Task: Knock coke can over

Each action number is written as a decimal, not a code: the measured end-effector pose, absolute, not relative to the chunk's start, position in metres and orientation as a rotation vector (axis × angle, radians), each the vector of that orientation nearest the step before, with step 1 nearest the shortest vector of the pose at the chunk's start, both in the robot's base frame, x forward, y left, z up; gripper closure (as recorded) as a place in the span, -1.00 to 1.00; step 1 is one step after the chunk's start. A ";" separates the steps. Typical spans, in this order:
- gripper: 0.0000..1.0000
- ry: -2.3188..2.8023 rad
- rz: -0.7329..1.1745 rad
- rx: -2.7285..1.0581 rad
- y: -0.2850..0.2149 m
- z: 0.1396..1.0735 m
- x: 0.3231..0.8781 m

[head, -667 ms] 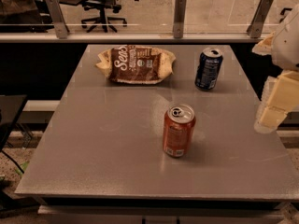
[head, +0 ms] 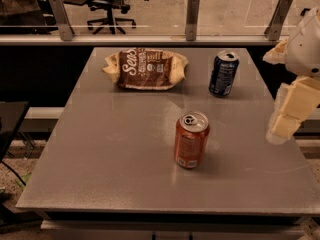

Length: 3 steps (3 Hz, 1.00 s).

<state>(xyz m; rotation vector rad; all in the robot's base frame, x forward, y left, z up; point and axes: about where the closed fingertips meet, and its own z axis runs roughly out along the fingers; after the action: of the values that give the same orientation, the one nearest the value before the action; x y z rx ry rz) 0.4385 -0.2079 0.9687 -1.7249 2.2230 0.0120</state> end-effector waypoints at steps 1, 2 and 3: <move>-1.00 2.114 0.157 -1.687 -0.186 0.959 0.433; -1.00 1.975 0.278 -1.659 -0.155 0.942 0.427; -1.00 1.898 0.338 -1.635 -0.134 0.928 0.428</move>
Offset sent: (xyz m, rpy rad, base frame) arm -0.0142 0.0682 -0.0396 0.3821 -0.0828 0.1453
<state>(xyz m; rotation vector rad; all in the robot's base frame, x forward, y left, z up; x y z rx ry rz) 0.4281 -0.1341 0.9281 -1.6345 1.8975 0.3379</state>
